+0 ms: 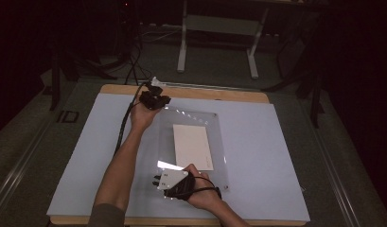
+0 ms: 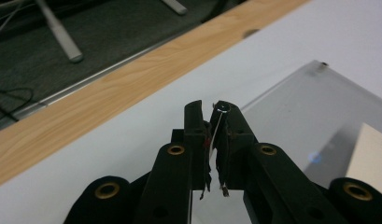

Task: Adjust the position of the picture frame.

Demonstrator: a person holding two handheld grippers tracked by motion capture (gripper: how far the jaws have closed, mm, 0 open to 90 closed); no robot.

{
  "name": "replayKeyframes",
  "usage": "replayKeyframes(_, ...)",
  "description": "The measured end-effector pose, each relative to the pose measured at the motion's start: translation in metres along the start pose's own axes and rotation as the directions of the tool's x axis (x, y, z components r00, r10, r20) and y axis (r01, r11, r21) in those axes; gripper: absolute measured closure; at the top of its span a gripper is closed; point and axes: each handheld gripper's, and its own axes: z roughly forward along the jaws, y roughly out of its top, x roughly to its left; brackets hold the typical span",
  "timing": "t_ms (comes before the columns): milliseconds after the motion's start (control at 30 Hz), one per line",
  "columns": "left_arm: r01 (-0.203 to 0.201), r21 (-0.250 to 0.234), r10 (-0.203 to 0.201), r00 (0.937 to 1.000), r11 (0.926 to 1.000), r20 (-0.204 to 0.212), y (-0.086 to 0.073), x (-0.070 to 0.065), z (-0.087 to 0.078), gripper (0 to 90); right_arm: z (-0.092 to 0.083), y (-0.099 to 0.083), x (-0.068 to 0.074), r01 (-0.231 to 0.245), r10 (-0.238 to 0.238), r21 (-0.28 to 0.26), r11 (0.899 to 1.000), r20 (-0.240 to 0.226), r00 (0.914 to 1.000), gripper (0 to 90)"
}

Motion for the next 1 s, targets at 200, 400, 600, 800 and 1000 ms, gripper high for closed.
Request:
replayKeyframes(200,-0.050,0.034,0.048,0.9977,0.9982,0.048,0.004,-0.019,0.024,84.2,0.017,0.007,-0.003,-0.034,0.032,-0.022,0.999,-0.063,0.9975,82.2)
replayKeyframes(400,-0.007,0.116,0.001,0.9984,0.9933,0.057,-0.013,-0.009,0.038,83.8,0.044,-0.005,-0.003,-0.085,0.085,0.000,0.996,-0.111,0.9902,83.5)
replayKeyframes(600,0.023,0.146,-0.035,0.9965,0.9891,0.076,-0.022,-0.008,0.042,64.6,0.058,-0.017,-0.001,-0.115,0.113,-0.009,0.993,-0.134,0.9846,83.0)
replayKeyframes(800,0.028,0.074,-0.034,0.9963,0.9969,0.079,-0.026,-0.010,0.024,59.0,0.045,-0.019,-0.007,-0.105,0.099,-0.027,0.994,-0.182,0.9784,67.4)
replayKeyframes(1000,0.065,0.018,-0.066,0.9950,0.9977,0.074,-0.033,-0.004,0.004,58.2,0.018,-0.023,-0.023,-0.123,0.104,-0.075,0.990,-0.221,0.9696,62.3)
